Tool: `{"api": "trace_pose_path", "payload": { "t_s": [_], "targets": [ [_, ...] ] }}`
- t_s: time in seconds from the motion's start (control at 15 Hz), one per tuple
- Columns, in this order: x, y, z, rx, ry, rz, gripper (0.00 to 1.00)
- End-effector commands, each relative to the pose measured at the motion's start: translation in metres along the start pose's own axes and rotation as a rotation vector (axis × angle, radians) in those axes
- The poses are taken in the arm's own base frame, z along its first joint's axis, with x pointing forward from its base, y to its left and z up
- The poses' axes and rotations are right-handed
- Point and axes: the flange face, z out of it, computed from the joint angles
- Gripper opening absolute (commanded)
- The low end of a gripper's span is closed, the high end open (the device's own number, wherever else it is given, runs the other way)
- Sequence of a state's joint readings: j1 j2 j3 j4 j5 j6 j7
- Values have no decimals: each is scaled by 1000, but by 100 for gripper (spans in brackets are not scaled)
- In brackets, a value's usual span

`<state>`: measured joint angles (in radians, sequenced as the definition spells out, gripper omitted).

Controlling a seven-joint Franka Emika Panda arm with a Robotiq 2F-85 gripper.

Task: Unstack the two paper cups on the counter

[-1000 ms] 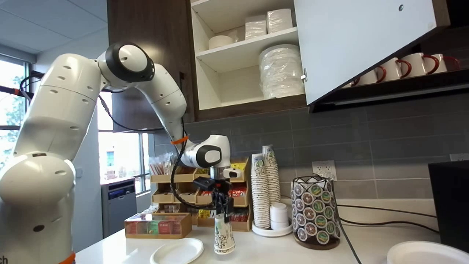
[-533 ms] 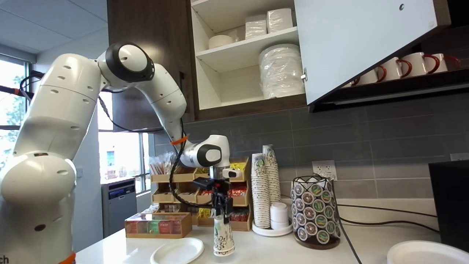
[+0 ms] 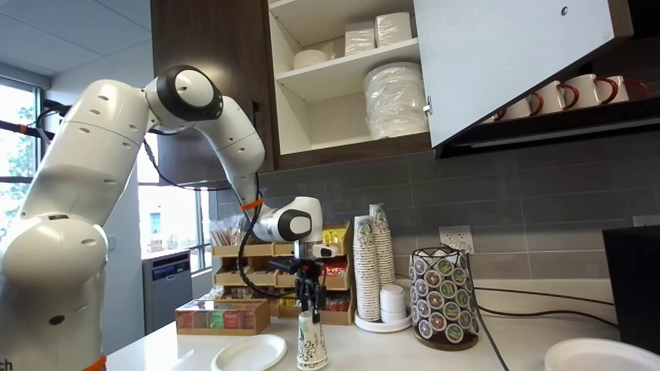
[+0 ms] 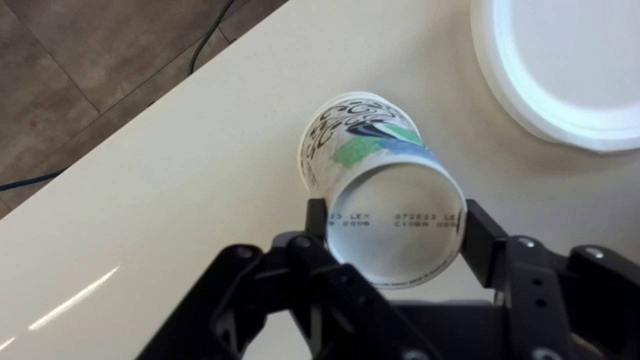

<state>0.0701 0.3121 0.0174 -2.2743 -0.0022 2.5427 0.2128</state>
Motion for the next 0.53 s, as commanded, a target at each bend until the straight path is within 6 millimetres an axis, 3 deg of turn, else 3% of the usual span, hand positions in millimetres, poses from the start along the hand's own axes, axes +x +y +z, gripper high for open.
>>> {"api": "trace_pose_path", "payload": {
  "t_s": [0.0, 0.47],
  "targets": [
    [3, -3, 9, -13, -18, -9, 41],
    [5, -2, 6, -18, 1, -15, 41]
  ]
}}
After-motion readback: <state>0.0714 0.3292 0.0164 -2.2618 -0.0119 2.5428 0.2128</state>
